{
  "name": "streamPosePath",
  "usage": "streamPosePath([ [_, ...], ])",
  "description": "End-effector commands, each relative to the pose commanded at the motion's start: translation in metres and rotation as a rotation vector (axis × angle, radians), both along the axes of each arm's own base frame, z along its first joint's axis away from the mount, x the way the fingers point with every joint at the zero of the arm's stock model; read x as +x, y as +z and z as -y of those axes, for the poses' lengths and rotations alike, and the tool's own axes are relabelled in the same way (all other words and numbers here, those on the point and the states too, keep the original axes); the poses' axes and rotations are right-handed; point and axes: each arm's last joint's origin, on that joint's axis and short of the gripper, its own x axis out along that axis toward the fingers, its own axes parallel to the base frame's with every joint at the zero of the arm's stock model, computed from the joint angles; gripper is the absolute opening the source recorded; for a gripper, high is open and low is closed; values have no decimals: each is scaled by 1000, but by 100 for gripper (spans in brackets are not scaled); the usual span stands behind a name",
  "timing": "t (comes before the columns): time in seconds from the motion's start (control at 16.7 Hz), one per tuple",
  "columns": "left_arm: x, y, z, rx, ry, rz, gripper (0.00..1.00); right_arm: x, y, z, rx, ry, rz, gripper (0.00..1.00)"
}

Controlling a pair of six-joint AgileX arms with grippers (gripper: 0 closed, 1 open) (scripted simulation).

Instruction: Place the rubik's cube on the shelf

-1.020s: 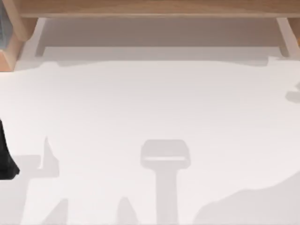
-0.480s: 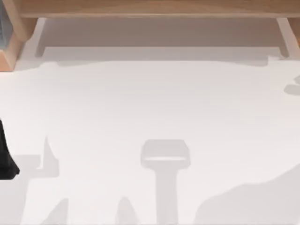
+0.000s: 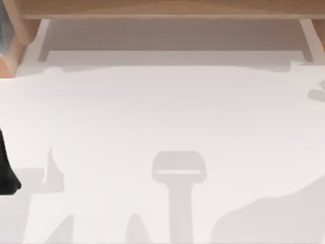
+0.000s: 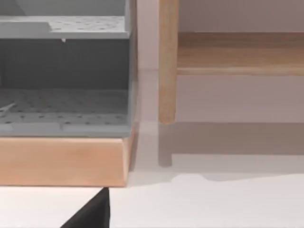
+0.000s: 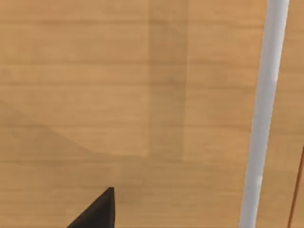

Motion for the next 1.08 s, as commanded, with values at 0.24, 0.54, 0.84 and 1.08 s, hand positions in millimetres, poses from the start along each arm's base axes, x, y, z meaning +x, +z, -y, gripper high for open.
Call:
streamPosePath([
  [0.24, 0, 0, 0, 0, 0, 0, 100, 0, 0, 0, 0, 0, 0, 55],
  [0.54, 0, 0, 0, 0, 0, 0, 100, 0, 0, 0, 0, 0, 0, 17],
  [0.84, 0, 0, 0, 0, 0, 0, 100, 0, 0, 0, 0, 0, 0, 0],
  [1.08, 0, 0, 0, 0, 0, 0, 100, 0, 0, 0, 0, 0, 0, 0],
])
